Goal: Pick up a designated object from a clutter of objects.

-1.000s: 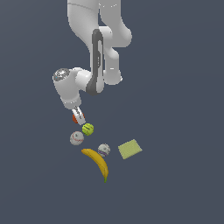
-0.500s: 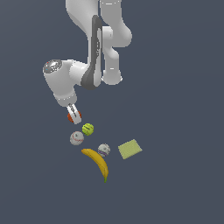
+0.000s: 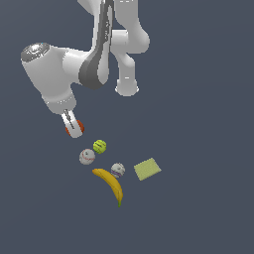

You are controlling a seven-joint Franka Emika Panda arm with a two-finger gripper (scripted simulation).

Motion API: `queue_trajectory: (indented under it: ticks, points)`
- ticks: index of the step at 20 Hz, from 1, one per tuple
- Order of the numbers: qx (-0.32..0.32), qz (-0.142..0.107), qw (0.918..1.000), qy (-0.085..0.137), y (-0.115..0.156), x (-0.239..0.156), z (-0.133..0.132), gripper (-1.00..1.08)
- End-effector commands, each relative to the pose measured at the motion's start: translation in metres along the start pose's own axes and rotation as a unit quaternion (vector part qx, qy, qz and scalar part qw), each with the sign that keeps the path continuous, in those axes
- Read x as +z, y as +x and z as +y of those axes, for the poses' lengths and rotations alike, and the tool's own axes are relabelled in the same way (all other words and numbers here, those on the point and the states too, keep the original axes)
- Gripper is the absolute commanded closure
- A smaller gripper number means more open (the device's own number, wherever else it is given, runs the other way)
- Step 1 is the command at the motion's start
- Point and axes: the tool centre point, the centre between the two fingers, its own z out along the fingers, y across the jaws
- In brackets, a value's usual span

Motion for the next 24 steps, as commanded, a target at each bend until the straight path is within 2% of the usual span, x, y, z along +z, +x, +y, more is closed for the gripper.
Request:
queue_trajectory:
  ticks: [1, 12, 24]
  points:
    - [0.0, 0.001, 1.0, 0.0, 0.008, -0.023, -0.009, 1.08]
    - [0.0, 0.0, 1.0, 0.001, 0.041, -0.109, -0.045, 1.08]
    - [-0.001, -0.001, 1.0, 0.002, 0.069, -0.177, -0.075, 1.08]
